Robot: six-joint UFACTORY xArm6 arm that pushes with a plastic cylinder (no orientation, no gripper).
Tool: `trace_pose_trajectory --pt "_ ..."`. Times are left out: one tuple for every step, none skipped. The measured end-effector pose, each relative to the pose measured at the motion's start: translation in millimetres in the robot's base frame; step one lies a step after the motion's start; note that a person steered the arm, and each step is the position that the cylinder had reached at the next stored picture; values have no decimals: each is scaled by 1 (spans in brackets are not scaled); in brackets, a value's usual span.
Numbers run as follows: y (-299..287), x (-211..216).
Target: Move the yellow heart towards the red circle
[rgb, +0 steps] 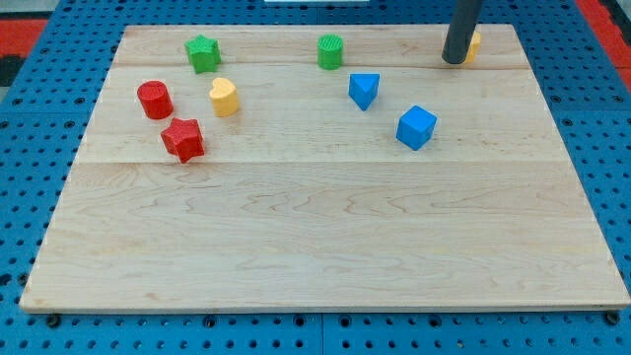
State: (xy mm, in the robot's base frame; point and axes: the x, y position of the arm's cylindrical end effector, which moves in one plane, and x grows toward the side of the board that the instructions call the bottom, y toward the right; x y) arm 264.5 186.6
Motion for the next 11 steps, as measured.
trace_pose_trajectory --pt "-34 8" --pt "-115 8" --pt "-140 32" --pt "-207 33" --pt "-265 58" --pt "-309 77" --pt "-339 103" --pt "-357 105" --pt "-357 105" --pt "-353 105" --pt "-343 105"
